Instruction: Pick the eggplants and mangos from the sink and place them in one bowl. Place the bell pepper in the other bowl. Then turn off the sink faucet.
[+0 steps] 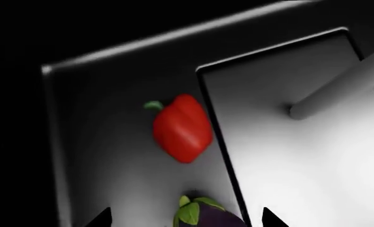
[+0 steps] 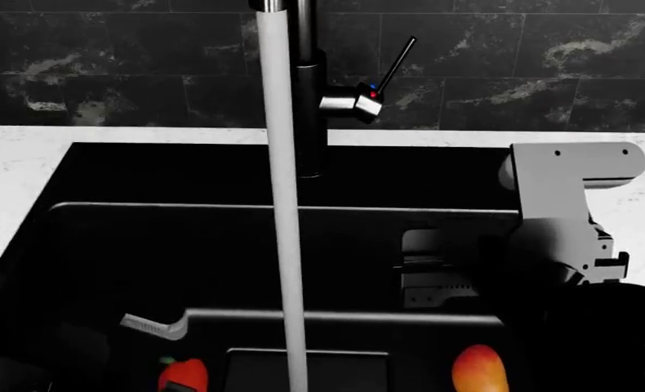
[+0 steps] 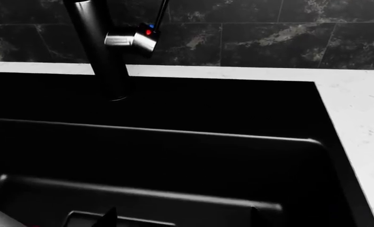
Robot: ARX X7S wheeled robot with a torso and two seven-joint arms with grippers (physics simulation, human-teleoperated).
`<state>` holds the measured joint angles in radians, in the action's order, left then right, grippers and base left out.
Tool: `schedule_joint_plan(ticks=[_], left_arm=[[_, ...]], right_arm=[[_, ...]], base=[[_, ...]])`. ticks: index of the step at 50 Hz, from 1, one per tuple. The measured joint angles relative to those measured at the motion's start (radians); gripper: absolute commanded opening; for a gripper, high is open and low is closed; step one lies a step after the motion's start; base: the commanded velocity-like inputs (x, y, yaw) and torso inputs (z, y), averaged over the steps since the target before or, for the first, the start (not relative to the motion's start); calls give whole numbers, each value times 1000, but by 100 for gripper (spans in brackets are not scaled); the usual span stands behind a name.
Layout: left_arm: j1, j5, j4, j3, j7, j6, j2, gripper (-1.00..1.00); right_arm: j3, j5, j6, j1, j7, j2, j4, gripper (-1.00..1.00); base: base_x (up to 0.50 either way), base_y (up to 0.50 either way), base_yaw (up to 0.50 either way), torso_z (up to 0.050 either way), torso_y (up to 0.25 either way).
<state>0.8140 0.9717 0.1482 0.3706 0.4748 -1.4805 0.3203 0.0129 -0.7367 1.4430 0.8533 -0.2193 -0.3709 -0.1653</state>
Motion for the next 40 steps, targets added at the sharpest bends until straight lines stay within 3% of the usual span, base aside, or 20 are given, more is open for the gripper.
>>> schedule_joint_plan(ticks=[40], left_arm=[[-35, 67, 162, 70, -5, 27, -2, 100]], right_arm=[[7, -30, -24, -34, -26, -11, 5, 100]], base=[[0, 0, 0, 0, 0]])
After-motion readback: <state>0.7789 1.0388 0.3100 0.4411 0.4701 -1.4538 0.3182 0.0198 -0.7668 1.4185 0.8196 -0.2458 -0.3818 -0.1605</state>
